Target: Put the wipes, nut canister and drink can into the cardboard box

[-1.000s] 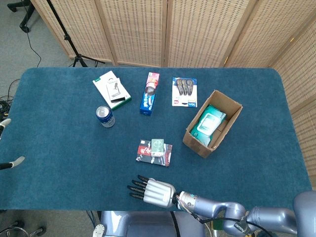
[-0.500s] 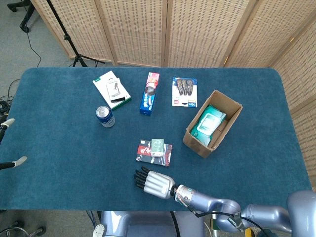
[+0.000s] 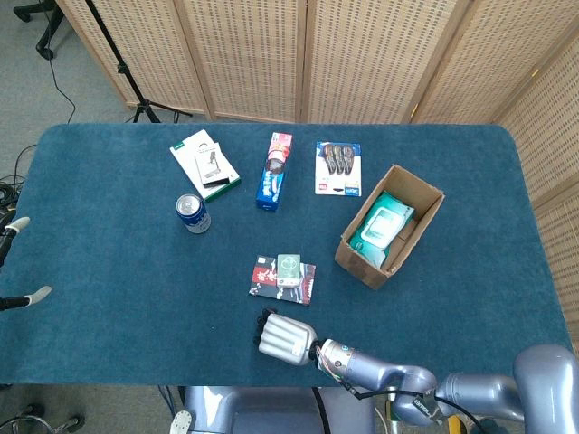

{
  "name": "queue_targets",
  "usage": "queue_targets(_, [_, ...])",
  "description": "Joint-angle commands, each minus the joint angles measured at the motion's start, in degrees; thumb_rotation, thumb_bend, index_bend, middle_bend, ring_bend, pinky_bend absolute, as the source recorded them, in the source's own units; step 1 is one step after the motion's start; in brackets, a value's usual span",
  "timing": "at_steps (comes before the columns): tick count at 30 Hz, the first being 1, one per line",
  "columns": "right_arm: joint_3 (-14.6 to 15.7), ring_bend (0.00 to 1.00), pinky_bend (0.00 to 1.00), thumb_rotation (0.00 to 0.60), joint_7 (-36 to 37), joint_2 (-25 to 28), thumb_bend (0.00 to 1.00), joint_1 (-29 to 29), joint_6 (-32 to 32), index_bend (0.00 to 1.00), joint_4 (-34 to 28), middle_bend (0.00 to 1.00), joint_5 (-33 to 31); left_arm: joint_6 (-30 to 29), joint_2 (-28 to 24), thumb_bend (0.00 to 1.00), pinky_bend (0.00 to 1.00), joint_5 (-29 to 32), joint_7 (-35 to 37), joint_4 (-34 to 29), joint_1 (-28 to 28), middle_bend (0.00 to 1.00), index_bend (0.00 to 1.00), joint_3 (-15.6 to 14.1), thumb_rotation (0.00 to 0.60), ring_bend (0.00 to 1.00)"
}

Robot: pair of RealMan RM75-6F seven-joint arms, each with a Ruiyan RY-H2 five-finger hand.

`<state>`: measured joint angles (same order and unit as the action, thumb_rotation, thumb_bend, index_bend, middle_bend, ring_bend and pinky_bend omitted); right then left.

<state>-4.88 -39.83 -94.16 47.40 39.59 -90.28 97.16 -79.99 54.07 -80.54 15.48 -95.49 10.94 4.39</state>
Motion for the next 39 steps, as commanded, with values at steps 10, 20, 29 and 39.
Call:
queue_targets(10, [-5.89, 0.40, 0.39, 0.600, 7.29, 9.99, 0.49, 0.88, 10.91, 0.60, -7.20, 0.53, 1.33, 0.68, -0.13, 0.00, 0.06, -0.22, -0.14, -0.18, -0.09, 0.00, 0.11, 0.24, 0.600, 0.00])
queue_targets(20, [-19.40, 0.42, 0.39, 0.600, 7.55, 22.98, 0.49, -0.81, 16.34, 0.61, -3.65, 0.54, -13.58, 1.63, 0.01, 0.00, 0.06, -0.18, -1.46, -0.86, 0.13, 0.00, 0.11, 0.35, 0.600, 0.00])
queue_targets(29, [-15.28, 0.42, 0.39, 0.600, 10.78, 22.80, 0.51, -2.11, 14.15, 0.61, 6.09, 0.54, -20.50, 2.00, 0.00, 0.00, 0.06, -0.06, -2.21, -1.26, 0.08, 0.00, 0.11, 0.47, 0.600, 0.00])
queue_targets(39, [-11.82, 0.41, 0.39, 0.600, 12.24, 19.71, 0.46, -1.90, 12.58, 0.57, 14.82, 0.47, -24.23, 2.16, -0.14, 0.00, 0.06, -0.37, -2.51, -1.66, -0.09, 0.00, 0.11, 0.37, 0.600, 0.00])
